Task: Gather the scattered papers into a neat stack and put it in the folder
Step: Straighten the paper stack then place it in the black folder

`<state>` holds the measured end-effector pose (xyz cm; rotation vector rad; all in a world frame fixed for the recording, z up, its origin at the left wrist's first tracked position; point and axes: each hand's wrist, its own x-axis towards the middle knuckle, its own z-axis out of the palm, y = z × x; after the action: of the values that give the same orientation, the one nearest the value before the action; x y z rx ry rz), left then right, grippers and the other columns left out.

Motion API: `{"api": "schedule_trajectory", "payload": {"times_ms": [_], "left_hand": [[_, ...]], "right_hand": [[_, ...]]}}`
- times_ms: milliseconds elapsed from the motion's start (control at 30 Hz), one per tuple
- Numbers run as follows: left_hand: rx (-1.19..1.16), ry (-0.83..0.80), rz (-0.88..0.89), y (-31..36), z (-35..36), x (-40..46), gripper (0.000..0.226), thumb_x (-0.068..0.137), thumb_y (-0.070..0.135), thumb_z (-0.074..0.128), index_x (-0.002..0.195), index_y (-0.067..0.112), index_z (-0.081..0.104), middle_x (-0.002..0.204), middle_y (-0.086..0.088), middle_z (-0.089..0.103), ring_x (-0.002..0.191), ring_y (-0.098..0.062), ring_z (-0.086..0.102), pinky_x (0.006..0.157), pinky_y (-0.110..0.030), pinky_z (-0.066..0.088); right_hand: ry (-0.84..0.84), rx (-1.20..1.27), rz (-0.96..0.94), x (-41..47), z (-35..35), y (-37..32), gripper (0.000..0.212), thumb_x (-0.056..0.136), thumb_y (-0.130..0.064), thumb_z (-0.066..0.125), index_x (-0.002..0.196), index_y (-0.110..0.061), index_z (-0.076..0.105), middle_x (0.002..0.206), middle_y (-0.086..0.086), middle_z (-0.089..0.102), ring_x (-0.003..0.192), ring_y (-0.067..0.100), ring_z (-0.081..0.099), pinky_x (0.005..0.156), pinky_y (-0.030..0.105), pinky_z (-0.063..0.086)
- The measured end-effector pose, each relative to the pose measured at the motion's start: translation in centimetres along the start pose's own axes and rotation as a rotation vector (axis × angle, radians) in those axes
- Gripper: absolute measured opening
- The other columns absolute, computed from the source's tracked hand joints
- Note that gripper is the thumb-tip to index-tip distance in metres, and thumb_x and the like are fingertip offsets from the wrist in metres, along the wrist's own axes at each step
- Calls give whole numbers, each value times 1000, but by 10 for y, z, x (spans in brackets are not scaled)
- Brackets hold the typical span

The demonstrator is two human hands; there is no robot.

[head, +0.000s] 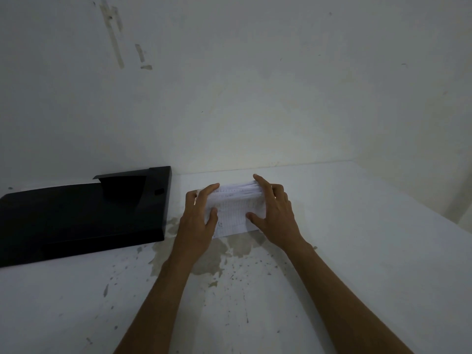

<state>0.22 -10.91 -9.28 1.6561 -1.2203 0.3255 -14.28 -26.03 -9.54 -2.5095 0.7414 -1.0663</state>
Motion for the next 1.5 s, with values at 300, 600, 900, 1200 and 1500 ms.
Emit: {"api": "schedule_trajectory", "payload": {"times_ms": [300,600,900,1200,1500], "left_hand": [[159,31,147,3,-1,6,40,101,36,40,141,34,39,151,-3,26,128,-5,30,92,-11,40],[72,19,89,-3,0,-4,42,99,33,44,137,47,32,148,-6,29,125,-4,33,94,-6,33],[132,5,45,-1,-1,-3,52,102,21,49,148,37,30,132,-3,33,89,10,46,65,5,41],[92,16,61,3,-3,-3,40,96,30,55,134,31,45,134,-5,38,104,-7,49,83,-12,47],[84,-24,-8,2,-2,-3,48,97,43,43,143,34,35,143,-8,38,114,-8,42,87,-17,44]], "right_hand": [[-1,164,22,3,4,-3,87,80,-61,66,147,-52,12,161,1,25,144,24,34,115,56,31],[-55,201,8,1,5,0,75,88,-46,70,148,-34,26,143,8,44,122,18,49,104,34,44],[13,2,-57,-3,-4,-16,78,88,-59,56,149,-50,9,162,10,20,139,32,41,111,51,38],[282,-355,-196,-1,-9,-27,91,78,-83,49,153,-33,39,165,16,22,152,35,20,122,59,13],[191,-375,-165,-3,5,-19,73,91,-74,36,149,-31,45,157,8,41,148,32,34,122,59,12]]}}
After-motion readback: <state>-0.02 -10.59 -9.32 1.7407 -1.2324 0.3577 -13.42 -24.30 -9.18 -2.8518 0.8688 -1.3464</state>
